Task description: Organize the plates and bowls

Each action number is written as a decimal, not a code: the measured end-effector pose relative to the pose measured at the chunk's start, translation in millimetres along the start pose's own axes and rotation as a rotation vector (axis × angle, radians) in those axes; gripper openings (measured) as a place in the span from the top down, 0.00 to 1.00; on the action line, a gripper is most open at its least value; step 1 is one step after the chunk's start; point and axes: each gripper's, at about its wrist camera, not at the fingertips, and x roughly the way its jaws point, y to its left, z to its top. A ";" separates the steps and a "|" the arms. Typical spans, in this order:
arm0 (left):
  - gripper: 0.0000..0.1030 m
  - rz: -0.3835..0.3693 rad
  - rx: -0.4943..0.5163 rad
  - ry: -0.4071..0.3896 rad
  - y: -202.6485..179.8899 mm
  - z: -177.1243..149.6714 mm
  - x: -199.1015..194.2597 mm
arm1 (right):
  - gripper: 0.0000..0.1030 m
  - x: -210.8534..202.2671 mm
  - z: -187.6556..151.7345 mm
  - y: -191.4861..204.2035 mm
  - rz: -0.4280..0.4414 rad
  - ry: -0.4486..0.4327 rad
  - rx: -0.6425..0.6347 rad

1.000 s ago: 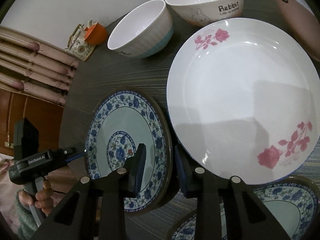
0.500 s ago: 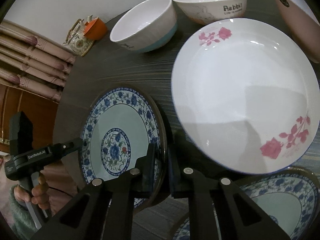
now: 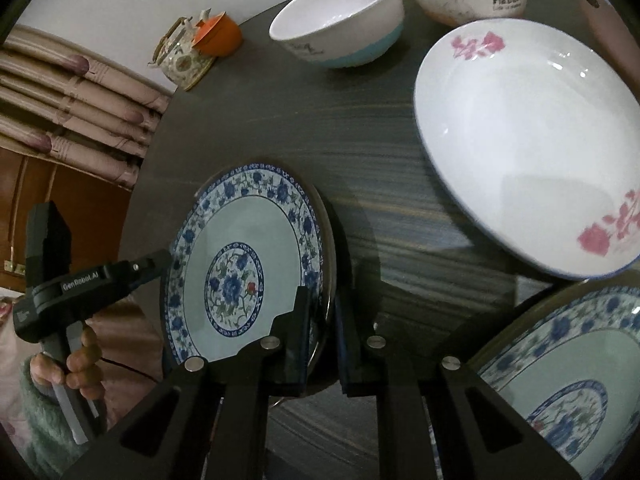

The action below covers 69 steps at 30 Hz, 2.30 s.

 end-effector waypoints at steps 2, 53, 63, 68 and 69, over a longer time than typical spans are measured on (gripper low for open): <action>0.77 0.000 -0.001 -0.002 2.9 -0.5 -1.4 | 0.88 1.8 -3.6 0.7 0.002 0.006 -0.002; 0.66 0.135 0.249 -0.200 -102.2 -65.6 -43.9 | 0.74 -85.2 -54.6 7.9 -0.137 -0.215 -0.074; 0.66 0.087 0.376 -0.150 -160.7 -103.1 -25.2 | 0.74 -143.4 -84.2 -29.0 -0.191 -0.326 -0.002; 0.66 0.067 0.438 -0.122 -184.5 -122.1 -14.0 | 0.74 -163.9 -98.3 -55.8 -0.227 -0.355 0.047; 0.66 0.061 0.451 -0.113 -189.2 -126.3 -11.1 | 0.74 -166.5 -101.5 -60.7 -0.237 -0.357 0.054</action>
